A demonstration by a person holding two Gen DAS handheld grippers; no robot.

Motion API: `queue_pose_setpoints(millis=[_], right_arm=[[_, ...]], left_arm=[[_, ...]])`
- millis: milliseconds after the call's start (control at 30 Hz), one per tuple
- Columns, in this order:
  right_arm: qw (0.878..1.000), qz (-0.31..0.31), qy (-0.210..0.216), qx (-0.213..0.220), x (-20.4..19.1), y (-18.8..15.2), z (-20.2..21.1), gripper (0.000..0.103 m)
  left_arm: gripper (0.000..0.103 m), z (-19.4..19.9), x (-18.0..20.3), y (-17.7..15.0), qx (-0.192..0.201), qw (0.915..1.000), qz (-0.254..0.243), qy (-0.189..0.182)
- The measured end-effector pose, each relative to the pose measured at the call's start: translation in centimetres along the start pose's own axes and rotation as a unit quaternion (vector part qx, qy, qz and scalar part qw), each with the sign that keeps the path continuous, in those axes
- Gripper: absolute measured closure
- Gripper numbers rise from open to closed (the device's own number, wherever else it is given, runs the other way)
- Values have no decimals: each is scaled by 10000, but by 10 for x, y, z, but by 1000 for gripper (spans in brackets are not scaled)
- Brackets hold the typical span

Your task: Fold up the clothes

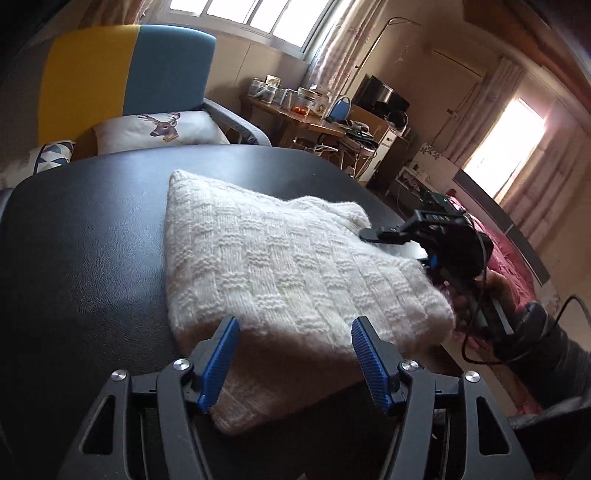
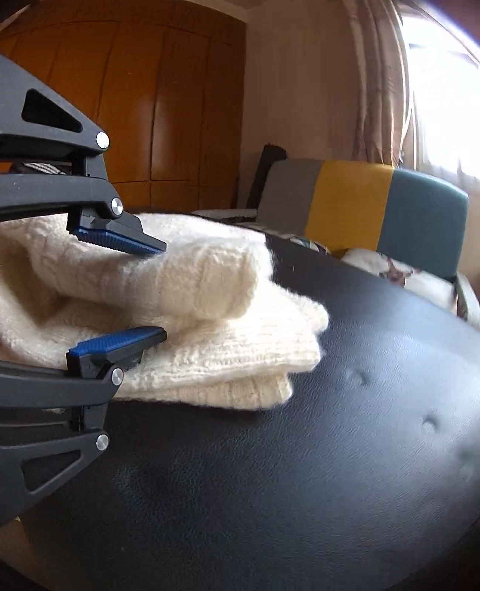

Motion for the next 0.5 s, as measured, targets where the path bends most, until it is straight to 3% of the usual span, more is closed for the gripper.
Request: queue_pose_setpoints(millis=[33, 100, 133, 267, 333, 367, 433, 500], right_arm=[[9991, 365, -222, -5, -9, -1, -5, 64], [9877, 1282, -894, 45, -31, -6, -8, 77], [9835, 1466, -1061, 42, -40, -7, -10, 90], [9598, 2413, -1349, 489, -99, 3, 7, 92], [9406, 2940, -1533, 726, -122, 12, 14, 92], [9317, 3091, -1769, 715, -125, 18, 11, 92], [9202, 3025, -2469, 299, -99, 29, -12, 92], [9280, 2650, -2619, -29, -56, 31, -25, 92]], left_arm=[[39, -1, -1, -4, -54, 10000, 21, -59], [39, -4, -5, -11, -171, 9997, 25, -165], [39, -6, -5, -14, -236, 9995, 3, -225], [39, -20, -2, -24, -653, 9967, -395, -259], [38, -29, 2, -27, -857, 9937, -700, -177], [38, -33, 5, -29, -958, 9914, -877, -179], [38, -38, 10, -30, -1074, 9877, -1124, -139], [38, -38, 12, -30, -1151, 9857, -1215, -189]])
Point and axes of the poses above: each gripper's, at about its wrist camera, not at the fingertips, and z roughly against the way its jaws point, x to its right, y to its top, the point moved 1 cm from there along -z, roughly the way its jaws point, and after that the axes turned 1 degree about x, right-handed, at the moved point
